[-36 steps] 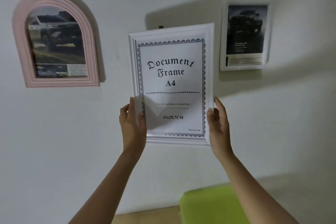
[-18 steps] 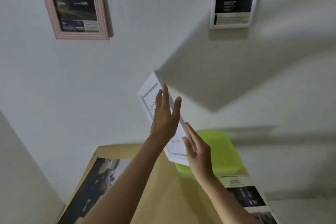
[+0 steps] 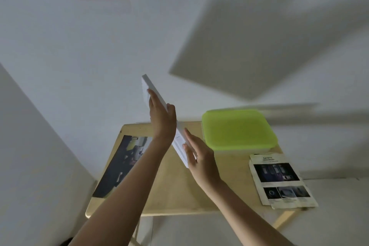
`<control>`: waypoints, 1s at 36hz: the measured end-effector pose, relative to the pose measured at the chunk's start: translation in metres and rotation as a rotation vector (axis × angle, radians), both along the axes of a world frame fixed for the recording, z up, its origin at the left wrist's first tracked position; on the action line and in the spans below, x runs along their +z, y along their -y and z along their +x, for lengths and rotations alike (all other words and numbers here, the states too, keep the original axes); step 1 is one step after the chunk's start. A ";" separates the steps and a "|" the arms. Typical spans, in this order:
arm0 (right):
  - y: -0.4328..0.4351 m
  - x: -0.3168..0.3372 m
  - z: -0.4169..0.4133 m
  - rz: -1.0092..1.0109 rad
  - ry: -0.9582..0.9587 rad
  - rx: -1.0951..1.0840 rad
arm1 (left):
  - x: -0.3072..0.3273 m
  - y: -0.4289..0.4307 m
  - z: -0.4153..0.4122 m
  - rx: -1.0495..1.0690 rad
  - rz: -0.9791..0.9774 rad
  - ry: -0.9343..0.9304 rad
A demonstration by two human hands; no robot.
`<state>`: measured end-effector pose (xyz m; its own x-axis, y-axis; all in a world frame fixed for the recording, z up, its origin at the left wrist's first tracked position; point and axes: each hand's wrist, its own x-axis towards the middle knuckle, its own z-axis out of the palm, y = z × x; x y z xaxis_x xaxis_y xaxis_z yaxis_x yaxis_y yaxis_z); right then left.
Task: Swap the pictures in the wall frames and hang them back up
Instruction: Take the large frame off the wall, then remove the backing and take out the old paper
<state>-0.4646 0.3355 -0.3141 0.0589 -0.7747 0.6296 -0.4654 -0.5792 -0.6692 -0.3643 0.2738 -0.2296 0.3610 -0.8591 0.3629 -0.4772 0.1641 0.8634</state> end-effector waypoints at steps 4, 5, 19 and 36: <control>-0.007 -0.013 0.032 0.023 -0.021 0.072 | -0.021 0.000 0.044 0.047 0.058 -0.200; -0.010 -0.017 0.039 0.040 -0.016 0.079 | -0.027 -0.002 0.053 0.050 0.065 -0.225; -0.033 -0.103 0.050 0.424 0.037 -0.045 | -0.120 -0.019 0.156 -0.209 0.217 -0.463; -0.017 -0.150 -0.007 0.890 0.185 -0.346 | -0.226 0.003 0.115 -0.212 0.549 -0.317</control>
<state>-0.4717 0.3525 -0.4638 -0.3028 -0.9276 -0.2189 -0.3581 0.3236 -0.8758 -0.2491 0.2705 -0.4560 0.1811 -0.9529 -0.2434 -0.1926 -0.2770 0.9414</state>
